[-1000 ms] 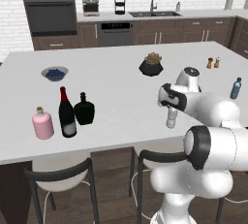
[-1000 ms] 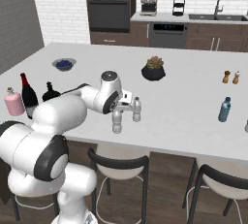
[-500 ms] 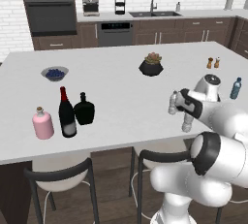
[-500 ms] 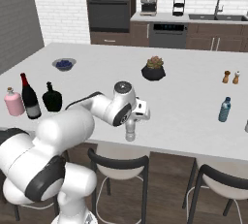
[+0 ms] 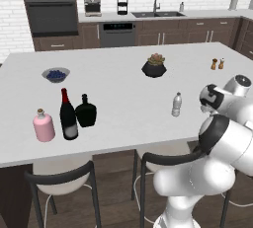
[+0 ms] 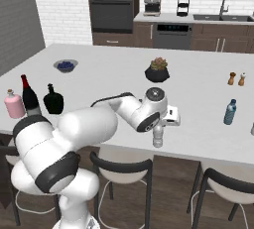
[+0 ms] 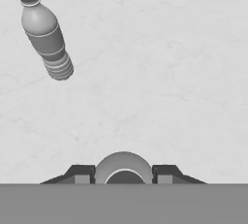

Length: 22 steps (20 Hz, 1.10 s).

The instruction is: Move the plastic bottles in the middle to the plastics group, and the glass bottles in the middle to the glass group.

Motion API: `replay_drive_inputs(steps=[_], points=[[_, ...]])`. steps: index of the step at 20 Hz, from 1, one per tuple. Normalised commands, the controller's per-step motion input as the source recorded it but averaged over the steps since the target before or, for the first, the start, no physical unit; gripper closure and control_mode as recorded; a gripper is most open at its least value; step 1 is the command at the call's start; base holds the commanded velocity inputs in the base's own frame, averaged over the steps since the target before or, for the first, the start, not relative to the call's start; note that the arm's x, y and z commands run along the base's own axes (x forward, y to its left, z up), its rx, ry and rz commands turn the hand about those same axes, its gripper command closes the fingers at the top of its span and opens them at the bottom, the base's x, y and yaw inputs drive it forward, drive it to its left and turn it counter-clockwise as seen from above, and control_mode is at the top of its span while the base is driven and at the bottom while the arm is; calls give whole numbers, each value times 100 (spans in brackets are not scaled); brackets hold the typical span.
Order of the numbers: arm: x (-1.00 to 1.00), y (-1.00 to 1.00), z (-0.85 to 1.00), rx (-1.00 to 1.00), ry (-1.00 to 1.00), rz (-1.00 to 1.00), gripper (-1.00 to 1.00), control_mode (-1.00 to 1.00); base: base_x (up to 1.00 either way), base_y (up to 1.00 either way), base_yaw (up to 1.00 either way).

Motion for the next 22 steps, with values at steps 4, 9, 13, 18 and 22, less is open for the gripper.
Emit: replay_drive_inputs(steps=[4, 9, 13, 18, 22], points=[[1, -53, 58, 1, 0, 0, 100, -100, 0, 0, 0], [24, -16, 17, 0, 0, 0, 100, -100, 0, 0, 0], [53, 0, -2, -4, 0, 0, 100, -100, 0, 0, 0], [58, 0, -17, -4, -3, 1, 100, -100, 0, 0, 0], [52, 0, -4, 0, -13, 2, 100, -100, 0, 0, 0]])
